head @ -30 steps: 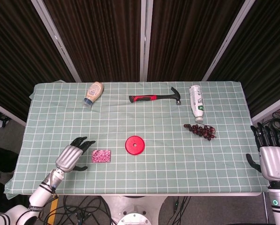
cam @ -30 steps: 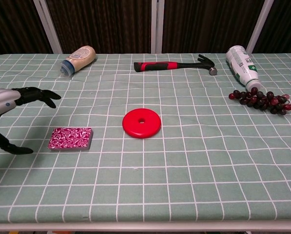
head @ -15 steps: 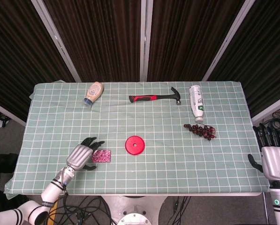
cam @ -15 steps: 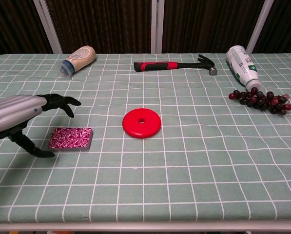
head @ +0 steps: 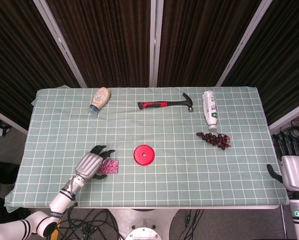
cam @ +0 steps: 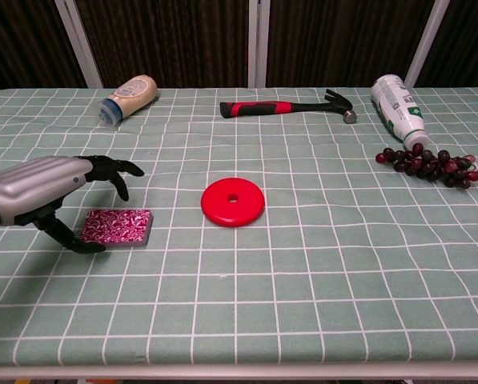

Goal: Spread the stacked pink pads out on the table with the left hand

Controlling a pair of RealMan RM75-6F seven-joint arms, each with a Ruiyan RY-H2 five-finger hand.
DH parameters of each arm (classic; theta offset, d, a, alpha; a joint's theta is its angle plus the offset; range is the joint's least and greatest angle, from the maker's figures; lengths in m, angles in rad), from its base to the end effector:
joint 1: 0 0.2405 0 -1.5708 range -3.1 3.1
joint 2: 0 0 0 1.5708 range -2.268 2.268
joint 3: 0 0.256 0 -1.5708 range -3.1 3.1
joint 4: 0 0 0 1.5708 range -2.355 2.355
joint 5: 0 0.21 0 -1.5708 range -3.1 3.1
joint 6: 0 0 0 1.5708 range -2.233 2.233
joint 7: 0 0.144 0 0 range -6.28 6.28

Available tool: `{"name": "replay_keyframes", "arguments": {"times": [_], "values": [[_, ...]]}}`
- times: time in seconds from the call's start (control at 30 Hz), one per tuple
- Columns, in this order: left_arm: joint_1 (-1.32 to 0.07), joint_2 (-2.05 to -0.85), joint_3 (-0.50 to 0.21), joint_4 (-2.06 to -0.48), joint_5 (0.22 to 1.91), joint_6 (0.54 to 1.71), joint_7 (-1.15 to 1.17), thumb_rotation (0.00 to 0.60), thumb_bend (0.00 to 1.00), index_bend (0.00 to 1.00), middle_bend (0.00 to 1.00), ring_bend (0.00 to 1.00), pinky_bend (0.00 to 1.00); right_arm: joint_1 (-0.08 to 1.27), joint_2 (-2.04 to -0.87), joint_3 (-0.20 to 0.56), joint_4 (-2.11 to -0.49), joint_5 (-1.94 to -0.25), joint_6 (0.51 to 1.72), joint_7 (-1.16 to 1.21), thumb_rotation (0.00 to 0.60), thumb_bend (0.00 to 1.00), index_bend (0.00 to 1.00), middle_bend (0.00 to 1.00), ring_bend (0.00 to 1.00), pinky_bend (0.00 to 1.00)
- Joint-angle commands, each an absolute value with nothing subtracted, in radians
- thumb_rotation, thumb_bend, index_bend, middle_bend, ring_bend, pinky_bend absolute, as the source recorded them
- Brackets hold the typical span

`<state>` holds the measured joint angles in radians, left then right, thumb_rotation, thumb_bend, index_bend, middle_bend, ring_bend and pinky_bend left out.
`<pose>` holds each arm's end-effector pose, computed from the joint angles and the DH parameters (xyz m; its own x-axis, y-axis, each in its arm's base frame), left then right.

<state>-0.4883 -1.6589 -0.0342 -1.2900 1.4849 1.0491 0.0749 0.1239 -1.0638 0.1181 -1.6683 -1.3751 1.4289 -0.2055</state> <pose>-0.2199 0.2679 -0.0521 0.3946 0.3262 0.8590 0.8809 -0.4001 -0.2527 -0.3091 -0.2060 0.1803 0.5545 0.0100 0.8321 -0.8304 0.0715 0.5525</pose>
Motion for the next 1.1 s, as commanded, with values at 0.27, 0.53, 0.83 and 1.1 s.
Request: {"name": "replay_keyframes", "arguments": {"times": [0.27,0.53,0.83,1.1], "values": [[-0.495,-1.669,-0.030,-1.281,1.472,1.046,0.077,0.600,0.17,0.15,0.32,0.09,0.12,0.127,-1.067,0.118,-1.661,-1.368,1.422,-0.205,0.600,0.20,0.00,0.00,0.00,0.00],[-0.504,-1.671,-0.029,-1.280,1.467,1.044,0.079,0.600,0.17,0.15,0.33,0.09,0.12,0.128,-1.068,0.116,-1.660,-1.364,1.417,-0.204,0.600,0.20,0.00,0.00,0.00,0.00],[-0.510,-1.675,-0.025,-1.275,1.461,1.039,0.080,0.600,0.18,0.17,0.36,0.10,0.12,0.130,-1.070,0.115,-1.656,-1.359,1.410,-0.203,0.600,0.20,0.00,0.00,0.00,0.00],[-0.512,-1.684,-0.023,-1.268,1.461,1.047,0.082,0.600,0.19,0.17,0.38,0.11,0.12,0.130,-1.069,0.115,-1.656,-1.357,1.409,-0.200,0.600,0.20,0.00,0.00,0.00,0.00]]}}
